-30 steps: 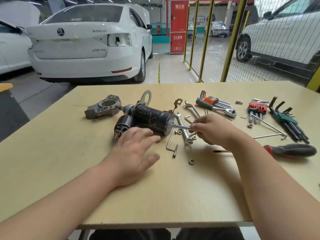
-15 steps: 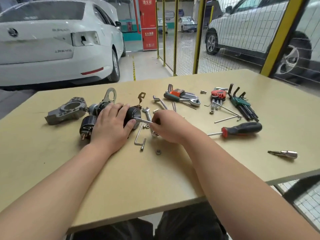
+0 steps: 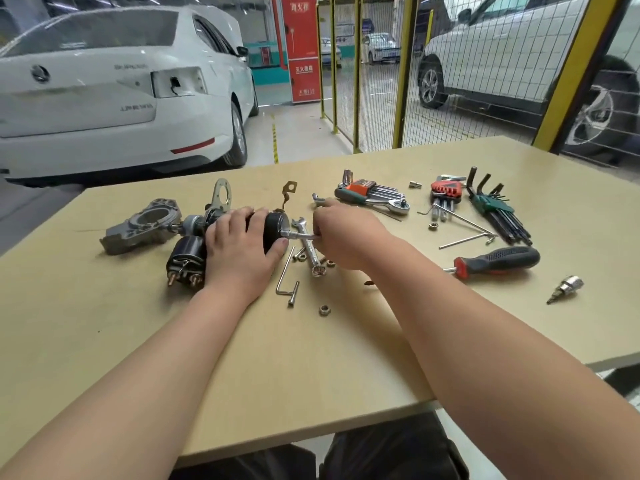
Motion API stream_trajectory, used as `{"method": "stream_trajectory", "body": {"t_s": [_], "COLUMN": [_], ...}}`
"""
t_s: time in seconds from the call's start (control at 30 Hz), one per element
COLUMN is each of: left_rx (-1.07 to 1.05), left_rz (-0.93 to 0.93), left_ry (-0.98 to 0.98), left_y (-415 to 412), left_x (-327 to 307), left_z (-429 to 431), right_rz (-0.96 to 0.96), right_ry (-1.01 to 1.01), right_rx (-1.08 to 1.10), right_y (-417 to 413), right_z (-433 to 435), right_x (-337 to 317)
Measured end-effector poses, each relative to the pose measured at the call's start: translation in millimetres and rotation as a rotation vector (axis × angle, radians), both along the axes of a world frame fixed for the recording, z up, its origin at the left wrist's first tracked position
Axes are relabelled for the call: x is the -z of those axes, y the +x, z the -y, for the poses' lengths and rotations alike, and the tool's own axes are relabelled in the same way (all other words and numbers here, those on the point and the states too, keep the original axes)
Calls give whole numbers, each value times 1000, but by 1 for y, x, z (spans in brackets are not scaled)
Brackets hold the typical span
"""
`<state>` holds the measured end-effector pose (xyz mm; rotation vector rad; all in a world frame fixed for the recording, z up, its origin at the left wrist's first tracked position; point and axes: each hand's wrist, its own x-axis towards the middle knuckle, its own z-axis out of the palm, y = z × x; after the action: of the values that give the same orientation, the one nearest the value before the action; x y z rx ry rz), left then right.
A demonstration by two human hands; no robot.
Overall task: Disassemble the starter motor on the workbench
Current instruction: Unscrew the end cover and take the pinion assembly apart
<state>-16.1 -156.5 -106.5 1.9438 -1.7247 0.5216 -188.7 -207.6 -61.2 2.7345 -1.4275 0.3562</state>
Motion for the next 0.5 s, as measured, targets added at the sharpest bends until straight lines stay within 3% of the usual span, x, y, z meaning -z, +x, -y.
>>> {"method": "stream_trajectory", "body": {"t_s": [0.2,0.3,0.5], "left_rx": [-2,-15,-19], "left_rz": [-6,-14,-24], "left_ry": [-24,-18,-23], "left_y": [0,0,0], "left_x": [1,0,0], "left_z": [1,4,5], "right_rz": [6,-127,-96], "right_ry": [81,33,-88], "right_rx": [-1,-45,4], "right_y": [8,11,17], "right_z": [-3,1,6], "right_x": [-6,-10,-9]}}
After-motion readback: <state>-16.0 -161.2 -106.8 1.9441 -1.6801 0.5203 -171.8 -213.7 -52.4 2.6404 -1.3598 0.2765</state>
